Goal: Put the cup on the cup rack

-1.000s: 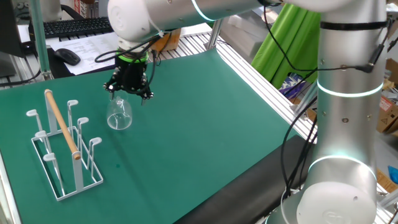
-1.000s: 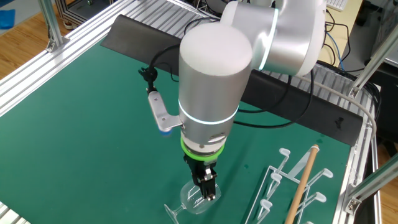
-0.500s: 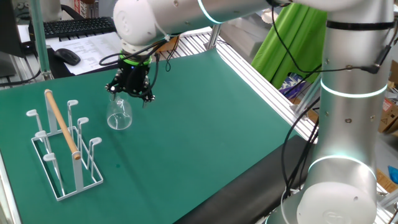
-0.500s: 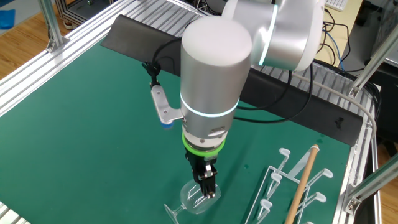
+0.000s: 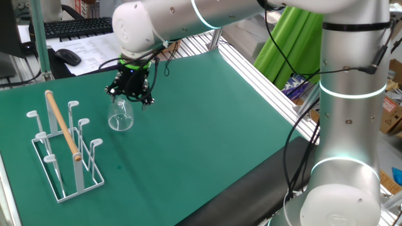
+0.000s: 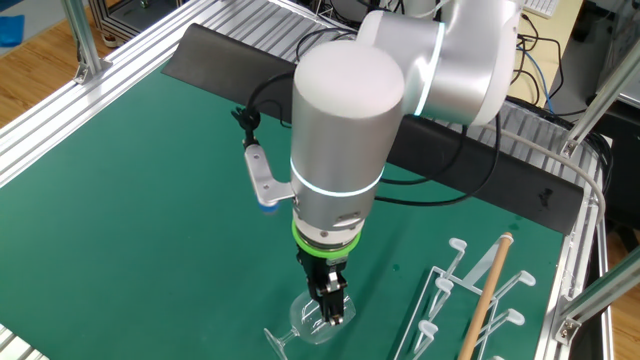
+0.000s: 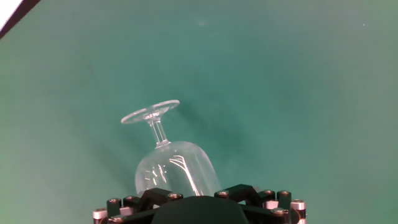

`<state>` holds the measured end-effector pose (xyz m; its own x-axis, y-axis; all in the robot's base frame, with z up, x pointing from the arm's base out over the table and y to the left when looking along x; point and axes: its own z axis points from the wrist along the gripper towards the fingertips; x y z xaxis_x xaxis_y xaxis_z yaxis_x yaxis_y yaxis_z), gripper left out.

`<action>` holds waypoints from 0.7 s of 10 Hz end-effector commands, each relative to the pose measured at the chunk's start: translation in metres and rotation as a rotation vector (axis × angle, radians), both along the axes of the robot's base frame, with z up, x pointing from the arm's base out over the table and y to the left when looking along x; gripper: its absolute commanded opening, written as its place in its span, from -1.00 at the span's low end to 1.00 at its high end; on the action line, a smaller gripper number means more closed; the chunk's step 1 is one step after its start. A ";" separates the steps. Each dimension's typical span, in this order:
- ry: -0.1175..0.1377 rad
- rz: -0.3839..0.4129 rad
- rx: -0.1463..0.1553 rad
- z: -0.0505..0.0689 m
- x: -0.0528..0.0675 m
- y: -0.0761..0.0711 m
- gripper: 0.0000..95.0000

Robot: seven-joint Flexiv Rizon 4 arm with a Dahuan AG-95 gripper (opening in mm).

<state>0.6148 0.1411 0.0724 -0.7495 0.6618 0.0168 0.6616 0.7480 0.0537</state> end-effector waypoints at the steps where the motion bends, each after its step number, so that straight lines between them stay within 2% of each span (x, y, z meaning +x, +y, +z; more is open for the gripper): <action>1: -0.008 -0.008 0.004 -0.002 0.002 0.000 1.00; 7: -0.020 -0.021 0.001 -0.004 0.023 0.002 1.00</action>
